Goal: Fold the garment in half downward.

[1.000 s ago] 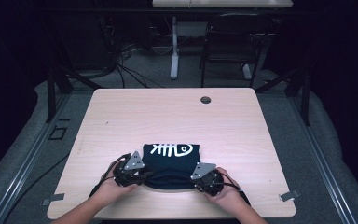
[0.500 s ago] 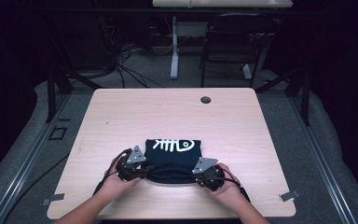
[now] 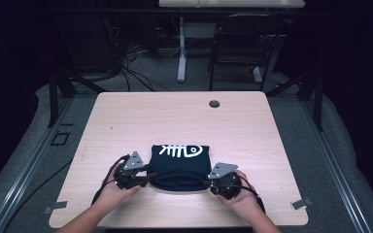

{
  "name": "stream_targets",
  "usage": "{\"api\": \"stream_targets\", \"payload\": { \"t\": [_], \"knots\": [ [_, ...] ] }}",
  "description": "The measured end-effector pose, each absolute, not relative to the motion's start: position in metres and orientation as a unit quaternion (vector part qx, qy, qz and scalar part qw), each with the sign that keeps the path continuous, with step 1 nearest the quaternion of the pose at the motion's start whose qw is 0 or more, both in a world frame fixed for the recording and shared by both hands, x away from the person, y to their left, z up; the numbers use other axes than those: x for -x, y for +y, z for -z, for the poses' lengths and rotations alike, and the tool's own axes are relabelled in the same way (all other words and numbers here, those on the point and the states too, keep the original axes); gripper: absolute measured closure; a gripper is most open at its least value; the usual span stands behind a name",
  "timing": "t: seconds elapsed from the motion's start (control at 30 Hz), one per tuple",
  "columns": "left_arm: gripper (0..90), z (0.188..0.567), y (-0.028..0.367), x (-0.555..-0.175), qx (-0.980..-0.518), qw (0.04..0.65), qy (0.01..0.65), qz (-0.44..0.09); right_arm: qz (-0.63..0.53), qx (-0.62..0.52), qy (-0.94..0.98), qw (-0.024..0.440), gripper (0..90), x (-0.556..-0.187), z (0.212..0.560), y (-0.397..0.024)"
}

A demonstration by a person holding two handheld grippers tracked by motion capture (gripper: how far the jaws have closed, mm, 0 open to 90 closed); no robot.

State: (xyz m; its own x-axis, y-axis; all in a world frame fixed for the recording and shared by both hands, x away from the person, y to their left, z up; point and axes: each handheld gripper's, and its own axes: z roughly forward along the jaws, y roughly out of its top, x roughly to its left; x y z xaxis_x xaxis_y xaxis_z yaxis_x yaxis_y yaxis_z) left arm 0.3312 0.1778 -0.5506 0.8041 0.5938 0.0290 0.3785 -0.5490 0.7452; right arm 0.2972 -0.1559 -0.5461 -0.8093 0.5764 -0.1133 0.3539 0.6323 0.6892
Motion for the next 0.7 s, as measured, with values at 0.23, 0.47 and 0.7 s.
{"api": "stream_targets", "payload": {
  "t": [0.23, 0.47, 0.7],
  "knots": [
    [58.2, 0.544, 0.199, -0.328, -0.855, 0.394, 0.303, -0.148, -0.342, -0.274, 0.883, 0.17, 75.2, -0.296, 0.54, -0.166],
    [57.8, 0.54, 0.222, -0.325, -0.828, 0.414, 0.343, -0.157, -0.345, -0.282, 0.878, 0.177, 72.7, -0.292, 0.537, -0.173],
    [57.0, 0.546, 0.242, -0.315, -0.811, 0.422, 0.372, -0.16, -0.34, -0.292, 0.874, 0.185, 67.7, -0.285, 0.535, -0.182]
  ]
}}
